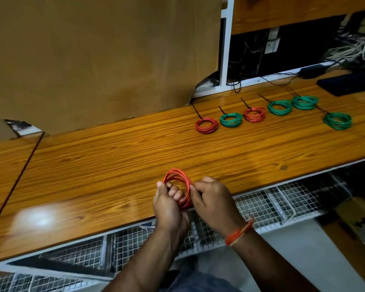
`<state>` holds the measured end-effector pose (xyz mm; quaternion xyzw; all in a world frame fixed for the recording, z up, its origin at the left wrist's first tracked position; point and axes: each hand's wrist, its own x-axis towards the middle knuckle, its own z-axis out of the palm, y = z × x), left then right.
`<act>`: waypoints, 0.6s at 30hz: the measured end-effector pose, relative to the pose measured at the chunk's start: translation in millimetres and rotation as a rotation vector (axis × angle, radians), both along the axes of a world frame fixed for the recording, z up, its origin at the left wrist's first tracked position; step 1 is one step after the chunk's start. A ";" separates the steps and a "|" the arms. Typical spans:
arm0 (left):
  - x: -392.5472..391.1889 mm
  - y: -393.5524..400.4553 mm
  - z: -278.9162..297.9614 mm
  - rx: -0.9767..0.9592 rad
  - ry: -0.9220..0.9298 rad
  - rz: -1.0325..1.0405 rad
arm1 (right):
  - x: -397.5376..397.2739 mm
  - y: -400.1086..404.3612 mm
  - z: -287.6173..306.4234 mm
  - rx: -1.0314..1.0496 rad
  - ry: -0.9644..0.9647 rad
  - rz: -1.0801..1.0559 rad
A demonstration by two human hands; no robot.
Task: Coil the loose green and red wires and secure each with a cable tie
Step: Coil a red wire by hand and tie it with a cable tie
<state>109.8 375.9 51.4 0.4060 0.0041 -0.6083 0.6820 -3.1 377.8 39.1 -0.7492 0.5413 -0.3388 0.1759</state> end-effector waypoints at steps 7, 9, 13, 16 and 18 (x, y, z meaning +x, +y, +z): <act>-1.8 -61.7 -11.6 0.055 -0.339 -0.164 | -8.6 -46.6 4.0 0.494 -0.642 -0.245; -11.1 -73.6 -10.8 0.030 -0.477 -0.279 | -6.3 -67.3 1.1 0.618 -0.815 -0.274; -25.0 -94.5 -4.8 -0.118 -1.004 -0.379 | 1.1 -99.8 -4.8 0.502 -0.763 -0.532; -32.8 -116.2 -8.6 -0.102 -1.202 -0.330 | 1.9 -113.3 -10.8 0.330 -0.630 -0.622; -39.4 -126.3 -17.0 -0.099 -1.195 -0.316 | -2.6 -122.0 -12.5 0.218 -0.557 -0.653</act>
